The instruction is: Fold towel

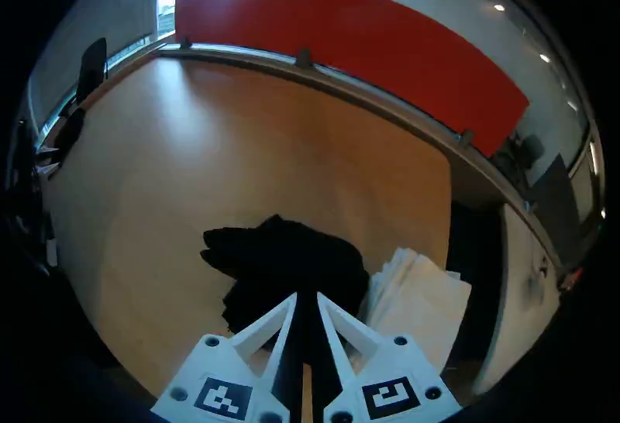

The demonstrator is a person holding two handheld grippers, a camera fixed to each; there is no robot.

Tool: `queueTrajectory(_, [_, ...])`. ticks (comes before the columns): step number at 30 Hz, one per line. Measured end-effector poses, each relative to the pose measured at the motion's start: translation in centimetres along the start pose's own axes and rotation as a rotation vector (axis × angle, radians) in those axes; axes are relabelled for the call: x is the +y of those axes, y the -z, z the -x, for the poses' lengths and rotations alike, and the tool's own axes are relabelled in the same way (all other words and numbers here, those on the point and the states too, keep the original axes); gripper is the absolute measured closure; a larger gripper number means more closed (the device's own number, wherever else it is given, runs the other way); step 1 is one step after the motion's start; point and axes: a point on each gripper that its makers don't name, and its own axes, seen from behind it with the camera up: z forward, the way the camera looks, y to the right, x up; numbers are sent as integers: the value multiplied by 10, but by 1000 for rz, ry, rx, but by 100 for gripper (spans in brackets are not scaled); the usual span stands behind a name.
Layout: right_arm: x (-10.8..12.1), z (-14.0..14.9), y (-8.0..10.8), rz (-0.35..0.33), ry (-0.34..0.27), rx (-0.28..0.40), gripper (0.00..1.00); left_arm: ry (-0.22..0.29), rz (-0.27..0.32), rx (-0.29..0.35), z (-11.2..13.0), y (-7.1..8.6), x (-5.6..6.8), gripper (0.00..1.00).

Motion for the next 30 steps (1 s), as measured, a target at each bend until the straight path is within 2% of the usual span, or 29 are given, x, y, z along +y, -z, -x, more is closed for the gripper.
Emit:
queueTrajectory(21, [11, 84, -11, 34, -80, -170, 97, -5, -9, -4, 4, 4, -7, 9])
queueTrajectory(30, [9, 99, -19, 33, -99, -201, 97, -13, -9, -7, 3, 2, -6, 9])
